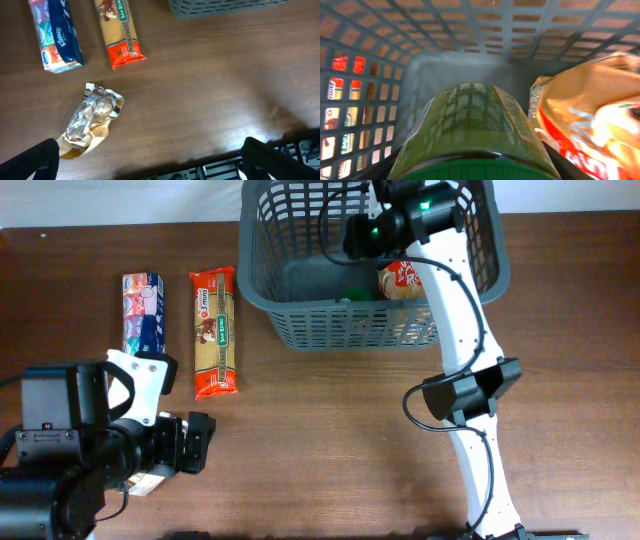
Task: Pack container
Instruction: 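Lift the jar with the right gripper and lower it into the basket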
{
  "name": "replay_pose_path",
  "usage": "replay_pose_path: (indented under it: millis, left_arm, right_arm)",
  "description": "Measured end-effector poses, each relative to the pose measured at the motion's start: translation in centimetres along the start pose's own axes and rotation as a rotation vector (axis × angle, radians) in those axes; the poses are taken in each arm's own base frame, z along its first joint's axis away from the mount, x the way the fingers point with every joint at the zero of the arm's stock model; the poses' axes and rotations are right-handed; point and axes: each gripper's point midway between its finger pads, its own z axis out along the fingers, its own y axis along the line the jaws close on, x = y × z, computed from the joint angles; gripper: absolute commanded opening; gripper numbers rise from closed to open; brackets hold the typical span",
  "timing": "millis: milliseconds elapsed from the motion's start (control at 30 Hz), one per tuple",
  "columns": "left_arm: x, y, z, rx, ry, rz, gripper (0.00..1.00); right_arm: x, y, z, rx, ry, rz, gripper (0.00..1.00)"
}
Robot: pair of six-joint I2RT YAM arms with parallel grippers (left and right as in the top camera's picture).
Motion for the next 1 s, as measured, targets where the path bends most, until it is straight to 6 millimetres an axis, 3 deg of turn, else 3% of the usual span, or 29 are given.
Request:
replay_pose_path:
  millis: [200, 467, 600, 667, 700, 767, 800, 833, 867, 1000]
  left_arm:
    - [0.0, 0.0, 0.0, 0.000, 0.000, 0.000, 0.99]
    - [0.0, 0.0, 0.0, 0.000, 0.000, 0.000, 0.99]
    - [0.0, 0.0, 0.0, 0.000, 0.000, 0.000, 0.99]
    - [0.0, 0.0, 0.0, 0.000, 0.000, 0.000, 0.99]
    - [0.0, 0.0, 0.0, 0.000, 0.000, 0.000, 0.99]
    - [0.0, 0.0, 0.0, 0.000, -0.001, 0.001, 0.99]
    - [0.0, 0.0, 0.0, 0.000, 0.000, 0.000, 0.99]
    - [0.0, 0.0, 0.0, 0.000, 0.000, 0.000, 0.99]
    - [0.0, 0.0, 0.0, 0.000, 0.000, 0.000, 0.99]
    - [0.0, 0.0, 0.0, 0.000, 0.000, 0.000, 0.99]
  right_arm:
    - [2.5, 0.5, 4.2, 0.010, 0.104, -0.012, 0.04]
    - [5.0, -0.4, 6.9, 0.041, 0.205, 0.008, 0.04]
    - [7.5, -1.2, 9.0, 0.069, 0.299, 0.016, 0.04]
    - [8.7, -1.6, 9.9, 0.081, 0.342, 0.020, 0.15]
    - [9.1, -1.8, 10.1, 0.087, 0.357, 0.021, 0.40]
    - [9.0, -2.0, 10.1, 0.088, 0.356, 0.023, 0.60]
    - [9.0, -2.0, 10.1, 0.088, 0.356, 0.025, 0.81]
    - [9.0, -2.0, 10.1, 0.088, 0.356, 0.025, 0.95]
    - [9.1, -2.1, 10.1, 0.088, 0.359, 0.026, 0.99]
    - [9.4, -2.4, 9.9, 0.090, 0.375, 0.035, 0.99]
